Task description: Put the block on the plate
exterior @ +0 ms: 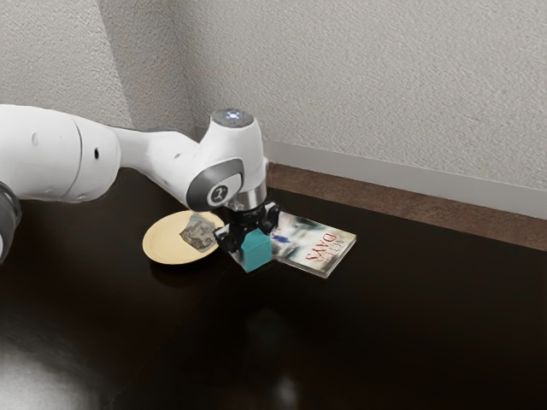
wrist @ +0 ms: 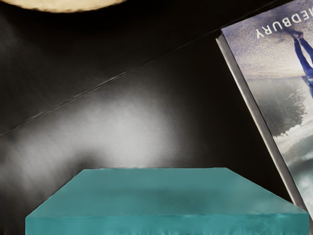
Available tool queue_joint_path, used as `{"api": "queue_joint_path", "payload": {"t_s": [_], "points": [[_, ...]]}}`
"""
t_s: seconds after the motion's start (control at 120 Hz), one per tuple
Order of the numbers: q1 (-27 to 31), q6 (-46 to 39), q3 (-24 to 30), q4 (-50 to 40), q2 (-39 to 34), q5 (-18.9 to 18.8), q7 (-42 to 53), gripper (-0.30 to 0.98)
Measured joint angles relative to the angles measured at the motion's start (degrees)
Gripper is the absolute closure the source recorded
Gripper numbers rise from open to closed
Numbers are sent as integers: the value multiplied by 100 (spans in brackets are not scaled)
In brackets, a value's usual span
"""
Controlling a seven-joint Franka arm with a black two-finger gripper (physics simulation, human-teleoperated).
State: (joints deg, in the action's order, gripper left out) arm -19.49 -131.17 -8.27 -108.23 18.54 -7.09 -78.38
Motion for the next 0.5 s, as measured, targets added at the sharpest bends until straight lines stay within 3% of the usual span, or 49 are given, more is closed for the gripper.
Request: {"api": "queue_joint_path", "payload": {"t_s": [0.15, 0.308, 0.458, 0.5], "points": [[1273, 64, 200, 222, -35, -143, 403, 34], [2461, 92, 590, 1020, 653, -106, 1090, 34], [2909, 97, 718, 1614, 1376, 145, 1785, 34], [2900, 91, 718, 1624, 1379, 253, 1957, 28]]}}
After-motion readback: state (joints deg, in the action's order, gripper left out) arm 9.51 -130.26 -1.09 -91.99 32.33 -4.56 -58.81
